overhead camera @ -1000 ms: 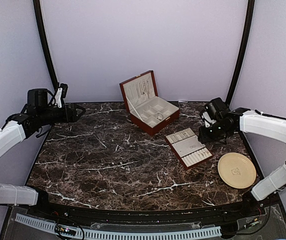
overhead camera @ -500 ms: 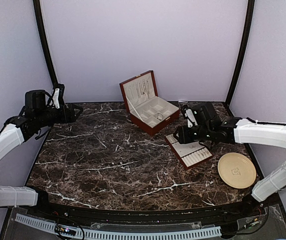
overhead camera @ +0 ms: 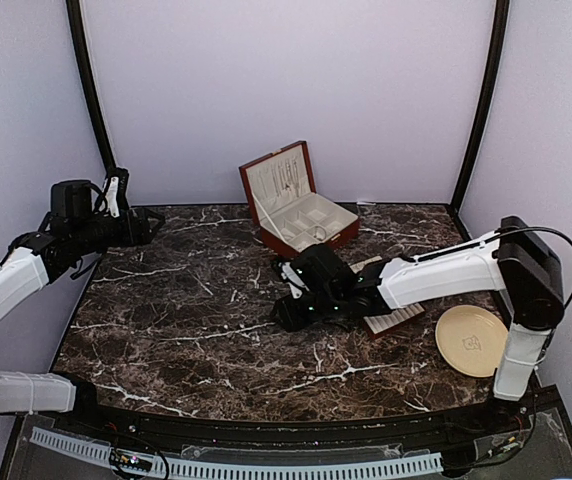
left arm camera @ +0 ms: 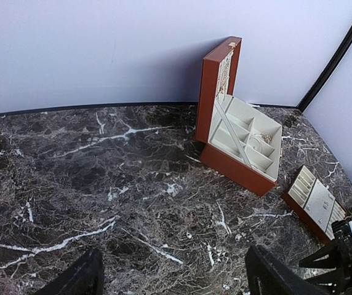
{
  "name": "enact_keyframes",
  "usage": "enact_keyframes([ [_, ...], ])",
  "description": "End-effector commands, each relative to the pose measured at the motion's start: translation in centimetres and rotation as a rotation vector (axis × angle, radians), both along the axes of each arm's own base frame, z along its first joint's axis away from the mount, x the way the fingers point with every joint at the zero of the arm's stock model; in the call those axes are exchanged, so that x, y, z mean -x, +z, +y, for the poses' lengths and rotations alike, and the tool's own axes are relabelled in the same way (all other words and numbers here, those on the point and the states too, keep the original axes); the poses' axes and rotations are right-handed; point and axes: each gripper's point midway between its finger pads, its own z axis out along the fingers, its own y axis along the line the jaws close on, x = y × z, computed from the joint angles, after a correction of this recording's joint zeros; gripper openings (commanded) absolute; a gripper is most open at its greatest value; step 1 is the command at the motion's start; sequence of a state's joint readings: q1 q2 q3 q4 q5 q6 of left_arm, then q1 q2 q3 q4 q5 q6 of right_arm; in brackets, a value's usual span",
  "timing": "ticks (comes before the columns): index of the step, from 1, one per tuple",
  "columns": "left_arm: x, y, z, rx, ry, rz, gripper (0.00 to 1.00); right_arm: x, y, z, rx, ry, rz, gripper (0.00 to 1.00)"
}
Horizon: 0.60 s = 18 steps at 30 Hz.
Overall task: Organize the mixed jewelry
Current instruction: Pick up the earring from the center of the board.
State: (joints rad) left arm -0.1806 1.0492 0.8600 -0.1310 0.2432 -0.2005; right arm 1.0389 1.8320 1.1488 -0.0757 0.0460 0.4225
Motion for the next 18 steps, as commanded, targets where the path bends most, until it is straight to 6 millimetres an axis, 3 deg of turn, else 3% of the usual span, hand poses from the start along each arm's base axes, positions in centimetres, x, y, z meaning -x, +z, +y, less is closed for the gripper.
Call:
enact_keyframes([
  [1,0.0,-0.4,0.5,-0.025,0.014,0.018,0.82,0.4,0.8,3.4,-0.01,0.052,-0.043,0.45],
  [6,-0.1,-0.6,0.5,-0.026,0.016,0.027,0.82,-0.4,-0.1,5.7,-0.012,0.057,-0.044,0.43],
  [14,-0.1,-0.5,0.8,-0.038,0.028,0.027,0.82,-4.0,-1.4,9.5,0.054,0.024,-0.084,0.31],
  [18,-0.1,-0.4,0.9,-0.042,0.031,0.023,0.82,-6.2,-1.6,10.5,0.06,-0.003,-0.104,0.28],
])
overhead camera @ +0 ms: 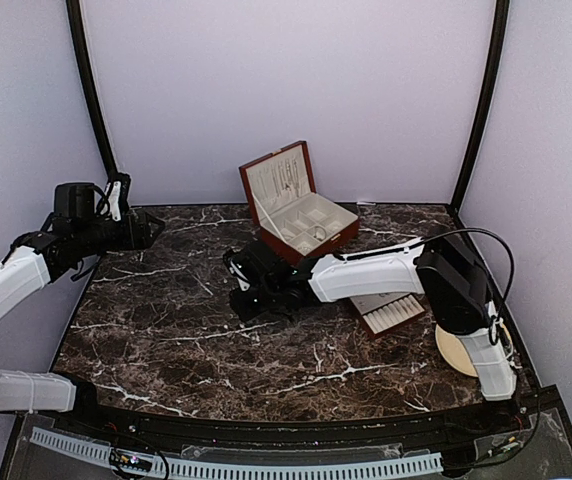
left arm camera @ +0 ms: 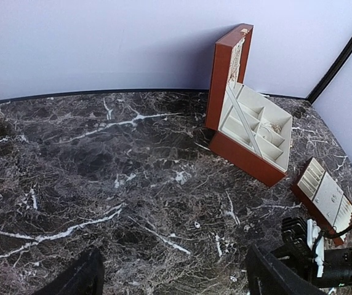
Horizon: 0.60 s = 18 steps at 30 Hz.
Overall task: Organize the mixed jewelry
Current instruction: Pick up the earring from the center of the board.
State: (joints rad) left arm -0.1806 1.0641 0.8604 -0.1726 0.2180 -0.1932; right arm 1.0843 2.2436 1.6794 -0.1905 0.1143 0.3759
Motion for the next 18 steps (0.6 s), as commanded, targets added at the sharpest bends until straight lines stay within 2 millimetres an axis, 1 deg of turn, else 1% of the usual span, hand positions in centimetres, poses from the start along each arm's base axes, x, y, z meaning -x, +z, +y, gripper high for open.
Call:
enact_keyframes([
  [1,-0.1,1.1,0.5,-0.017,0.012,-0.027,0.82,-2.6,0.3,0.5,0.018,-0.038,-0.032,0.27],
  [4,0.0,1.1,0.1,-0.005,-0.006,-0.028,0.82,-3.9,0.1,0.6,0.004,-0.05,-0.024,0.25],
  [6,0.1,1.0,-1.0,0.026,-0.064,-0.027,0.79,-4.8,0.1,0.2,0.0,-0.072,-0.021,0.22],
  [8,-0.1,0.1,-1.9,0.054,-0.106,0.003,0.76,-5.2,0.2,-0.6,-0.007,-0.093,-0.021,0.2],
  [11,-0.7,-2.4,-3.2,0.068,-0.148,0.107,0.69,-5.4,1.1,-2.1,-0.037,-0.123,-0.026,0.2],
  [12,-1.1,-3.1,-3.8,0.068,-0.164,0.138,0.68,-5.4,1.5,-2.7,-0.045,-0.133,-0.029,0.2],
  [13,-1.5,-4.3,-4.4,0.064,-0.179,0.179,0.67,-5.3,1.8,-3.5,-0.05,-0.145,-0.031,0.2],
  [16,-2.4,-6.2,-6.9,0.039,-0.236,0.261,0.61,-4.9,3.8,-5.8,-0.071,-0.182,-0.056,0.2],
  [17,-2.6,-7.2,-7.8,0.017,-0.253,0.293,0.6,-4.5,3.7,-6.8,-0.066,-0.193,-0.056,0.2],
  [18,-2.8,-7.9,-8.5,-0.004,-0.264,0.316,0.58,-4.4,4.2,-7.7,-0.073,-0.209,-0.062,0.2],
])
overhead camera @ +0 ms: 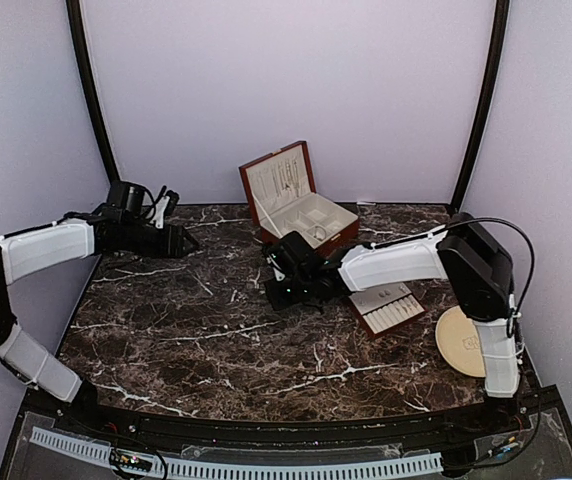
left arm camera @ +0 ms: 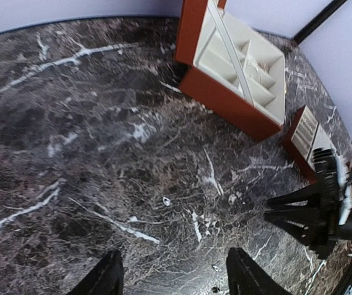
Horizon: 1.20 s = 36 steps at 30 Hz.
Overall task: Organize the mixed jewelry
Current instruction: Pick up the earring from the center of the board.
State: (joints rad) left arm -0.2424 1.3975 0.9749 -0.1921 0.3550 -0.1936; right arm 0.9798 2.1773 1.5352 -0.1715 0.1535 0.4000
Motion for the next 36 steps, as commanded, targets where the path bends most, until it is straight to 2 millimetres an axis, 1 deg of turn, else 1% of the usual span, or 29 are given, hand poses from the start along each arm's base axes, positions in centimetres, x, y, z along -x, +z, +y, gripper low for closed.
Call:
enact_keyframes([
  [1,-0.2,-2.0,-3.8,-0.053,-0.105,0.093,0.57,-0.2,6.3,-2.1,-0.133,-0.071,-0.098,0.2],
  [4,-0.9,-4.5,-5.2,-0.108,-0.133,0.177,0.51,0.4,7.3,-4.6,-0.159,-0.112,-0.106,0.21],
  [6,-1.3,-5.9,-5.7,-0.117,-0.142,0.222,0.47,0.7,7.7,-6.2,-0.165,-0.14,-0.108,0.21],
  [8,-1.6,-7.4,-6.1,-0.128,-0.15,0.267,0.46,1.0,7.8,-7.7,-0.158,-0.169,-0.114,0.21],
  [9,-1.7,-8.1,-6.2,-0.137,-0.152,0.288,0.46,1.0,8.3,-8.1,-0.175,-0.179,-0.125,0.21],
  [12,-1.8,-10.4,-6.3,-0.158,-0.152,0.345,0.43,1.4,8.8,-9.3,-0.195,-0.202,-0.135,0.22],
  [15,-1.9,-11.4,-6.6,-0.155,-0.157,0.366,0.4,1.7,9.0,-9.9,-0.21,-0.21,-0.137,0.22],
  [17,-2.2,-11.6,-6.8,-0.147,-0.161,0.361,0.39,1.8,8.9,-10.0,-0.212,-0.212,-0.134,0.22],
  [20,-2.7,-11.8,-7.0,-0.147,-0.157,0.354,0.4,1.9,8.7,-10.0,-0.214,-0.209,-0.126,0.22],
  [25,-3.6,-12.8,-6.7,-0.184,-0.145,0.357,0.38,2.2,8.4,-9.9,-0.222,-0.204,-0.11,0.22],
  [28,-4.1,-13.1,-6.7,-0.192,-0.141,0.352,0.32,2.3,8.2,-10.0,-0.222,-0.206,-0.105,0.21],
  [36,-5.0,-13.6,-6.9,-0.202,-0.134,0.344,0.23,2.6,7.6,-10.4,-0.221,-0.214,-0.091,0.21],
])
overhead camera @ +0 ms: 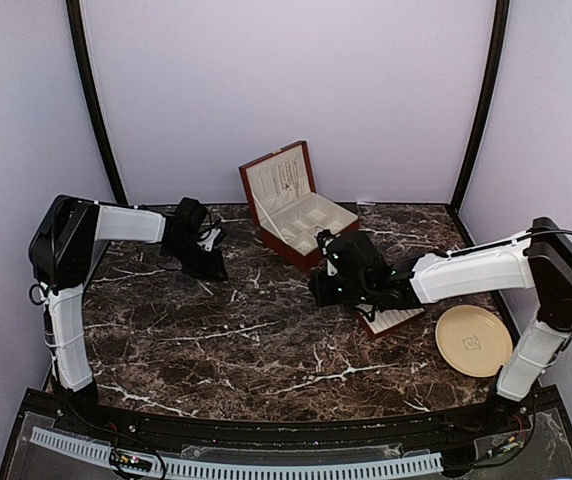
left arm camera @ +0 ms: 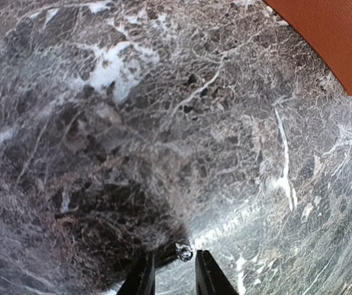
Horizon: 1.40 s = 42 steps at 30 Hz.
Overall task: Organize the mixed jewelry
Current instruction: Pick up the earring from the center of the board.
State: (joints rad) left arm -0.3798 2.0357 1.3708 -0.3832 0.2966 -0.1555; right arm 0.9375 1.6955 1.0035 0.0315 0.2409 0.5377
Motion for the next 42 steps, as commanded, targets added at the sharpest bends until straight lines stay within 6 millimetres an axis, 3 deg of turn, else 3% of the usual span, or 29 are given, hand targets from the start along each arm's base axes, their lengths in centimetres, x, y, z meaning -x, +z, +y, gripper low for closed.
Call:
enact_keyframes([
  [1,-1.0,0.9,-0.4,-0.003,-0.009,-0.038,0.22,-0.1,1.4,-0.2,-0.054,-0.015,-0.024,0.21],
  [10,-1.4,0.6,-0.5,0.002,-0.008,-0.039,0.18,0.0,0.9,-0.2,-0.049,-0.014,-0.013,0.21],
  [30,-1.1,0.4,-1.4,0.05,-0.023,-0.011,0.0,0.1,0.9,-1.3,-0.03,-0.046,-0.017,0.21],
  [36,-1.3,2.7,-1.9,0.094,-0.021,-0.037,0.0,0.1,1.9,-3.2,-0.022,-0.095,-0.037,0.21],
  [42,-1.1,9.0,-2.3,0.181,-0.012,-0.152,0.0,-0.1,1.7,-7.7,-0.003,-0.18,-0.009,0.22],
])
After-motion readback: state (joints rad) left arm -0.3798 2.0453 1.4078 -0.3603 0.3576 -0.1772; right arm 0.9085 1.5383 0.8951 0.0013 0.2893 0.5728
